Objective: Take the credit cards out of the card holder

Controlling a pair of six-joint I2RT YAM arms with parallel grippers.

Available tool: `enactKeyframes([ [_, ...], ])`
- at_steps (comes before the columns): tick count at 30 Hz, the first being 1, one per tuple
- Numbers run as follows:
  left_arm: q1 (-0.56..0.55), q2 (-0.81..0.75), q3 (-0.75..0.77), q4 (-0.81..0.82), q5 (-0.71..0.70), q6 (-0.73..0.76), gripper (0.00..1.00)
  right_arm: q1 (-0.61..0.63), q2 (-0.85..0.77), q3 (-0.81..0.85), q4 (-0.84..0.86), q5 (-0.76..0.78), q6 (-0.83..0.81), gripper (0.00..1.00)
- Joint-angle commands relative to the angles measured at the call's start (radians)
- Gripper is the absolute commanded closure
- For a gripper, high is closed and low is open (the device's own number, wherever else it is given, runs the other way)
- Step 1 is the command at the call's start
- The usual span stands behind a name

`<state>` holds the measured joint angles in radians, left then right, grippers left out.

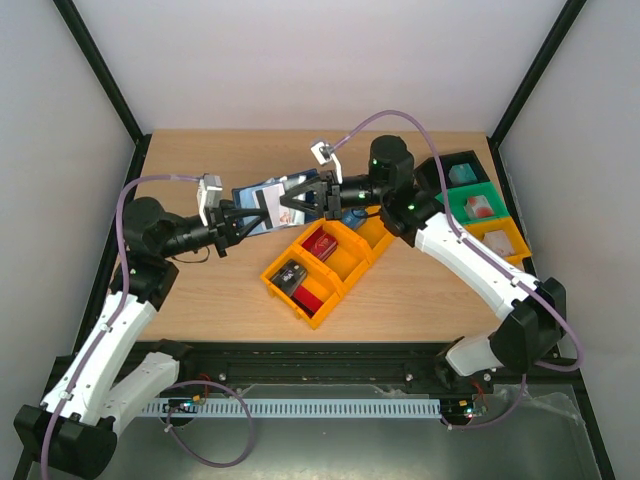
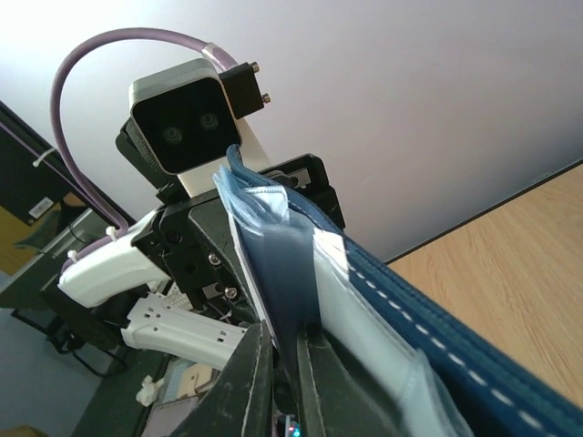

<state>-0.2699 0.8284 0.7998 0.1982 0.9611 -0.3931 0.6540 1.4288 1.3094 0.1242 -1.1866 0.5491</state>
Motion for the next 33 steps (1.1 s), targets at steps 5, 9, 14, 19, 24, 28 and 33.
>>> enactKeyframes([
  [5,0.003,-0.002,-0.006,0.059,-0.022,-0.029,0.90,0.004,-0.018,0.000,0.040,-0.016,-0.022,0.98],
  [9,0.003,-0.010,-0.013,0.042,-0.027,-0.021,0.91,-0.090,-0.068,-0.022,-0.016,0.009,-0.036,0.98],
  [14,0.003,-0.014,-0.017,0.022,-0.051,-0.020,0.98,-0.176,-0.111,-0.025,-0.094,0.012,-0.065,0.98],
  [19,0.004,-0.014,-0.027,0.003,-0.096,-0.033,0.98,-0.239,-0.137,-0.016,-0.119,-0.004,-0.058,0.98],
  [24,0.004,-0.009,-0.031,0.048,-0.090,-0.053,0.98,-0.190,-0.136,-0.045,-0.017,-0.078,0.011,0.91],
  [28,0.004,-0.005,-0.030,0.056,-0.079,-0.051,0.98,-0.093,-0.140,-0.039,-0.028,-0.030,-0.065,0.83],
  [33,0.004,-0.005,-0.030,0.065,-0.073,-0.050,0.98,-0.060,-0.085,-0.028,-0.028,0.040,-0.059,0.79],
])
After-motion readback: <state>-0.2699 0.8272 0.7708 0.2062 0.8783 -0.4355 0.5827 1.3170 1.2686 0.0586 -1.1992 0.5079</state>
